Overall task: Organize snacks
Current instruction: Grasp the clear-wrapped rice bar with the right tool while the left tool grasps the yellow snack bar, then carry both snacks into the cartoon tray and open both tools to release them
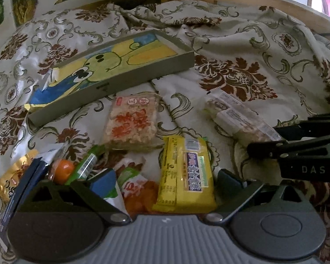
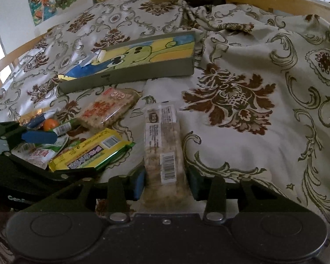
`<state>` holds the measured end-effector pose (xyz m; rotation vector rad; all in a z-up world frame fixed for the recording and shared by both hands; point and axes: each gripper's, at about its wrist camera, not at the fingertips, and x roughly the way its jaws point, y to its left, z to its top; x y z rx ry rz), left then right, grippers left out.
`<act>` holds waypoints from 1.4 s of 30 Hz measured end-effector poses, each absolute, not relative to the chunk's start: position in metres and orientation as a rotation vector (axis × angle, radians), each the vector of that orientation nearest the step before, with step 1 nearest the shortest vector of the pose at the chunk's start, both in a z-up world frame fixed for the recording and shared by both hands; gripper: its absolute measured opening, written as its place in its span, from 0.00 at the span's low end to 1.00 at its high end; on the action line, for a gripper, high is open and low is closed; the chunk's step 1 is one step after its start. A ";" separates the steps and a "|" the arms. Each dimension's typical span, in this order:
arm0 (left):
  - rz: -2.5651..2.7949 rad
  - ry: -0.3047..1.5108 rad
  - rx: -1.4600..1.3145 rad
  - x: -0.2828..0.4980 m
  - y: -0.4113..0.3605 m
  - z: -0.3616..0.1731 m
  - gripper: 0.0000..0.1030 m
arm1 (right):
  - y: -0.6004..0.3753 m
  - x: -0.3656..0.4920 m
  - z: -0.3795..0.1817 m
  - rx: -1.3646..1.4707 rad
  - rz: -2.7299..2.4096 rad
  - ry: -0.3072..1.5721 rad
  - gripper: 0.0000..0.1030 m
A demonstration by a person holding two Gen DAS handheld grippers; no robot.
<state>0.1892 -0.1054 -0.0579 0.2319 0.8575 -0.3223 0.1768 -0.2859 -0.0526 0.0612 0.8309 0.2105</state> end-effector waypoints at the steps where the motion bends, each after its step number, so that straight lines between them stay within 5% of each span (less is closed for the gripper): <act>1: -0.321 0.858 0.238 0.190 -0.108 -0.059 0.96 | -0.286 0.177 -0.053 0.062 0.211 0.830 0.42; 11: -0.316 0.888 0.224 0.200 -0.116 -0.067 0.89 | -0.291 0.183 -0.054 0.112 0.213 0.817 0.43; 24: -0.350 0.901 0.272 0.199 -0.124 -0.069 0.53 | -0.292 0.192 -0.062 0.112 0.239 0.813 0.46; 28: -0.355 0.907 0.257 0.200 -0.123 -0.067 0.53 | -0.289 0.193 -0.064 0.096 0.252 0.812 0.49; 30: -0.355 0.907 0.233 0.201 -0.119 -0.066 0.53 | -0.287 0.194 -0.065 0.085 0.253 0.810 0.41; 42: -0.341 0.853 0.006 0.191 -0.089 -0.051 0.52 | -0.286 0.184 -0.052 0.062 0.262 0.719 0.39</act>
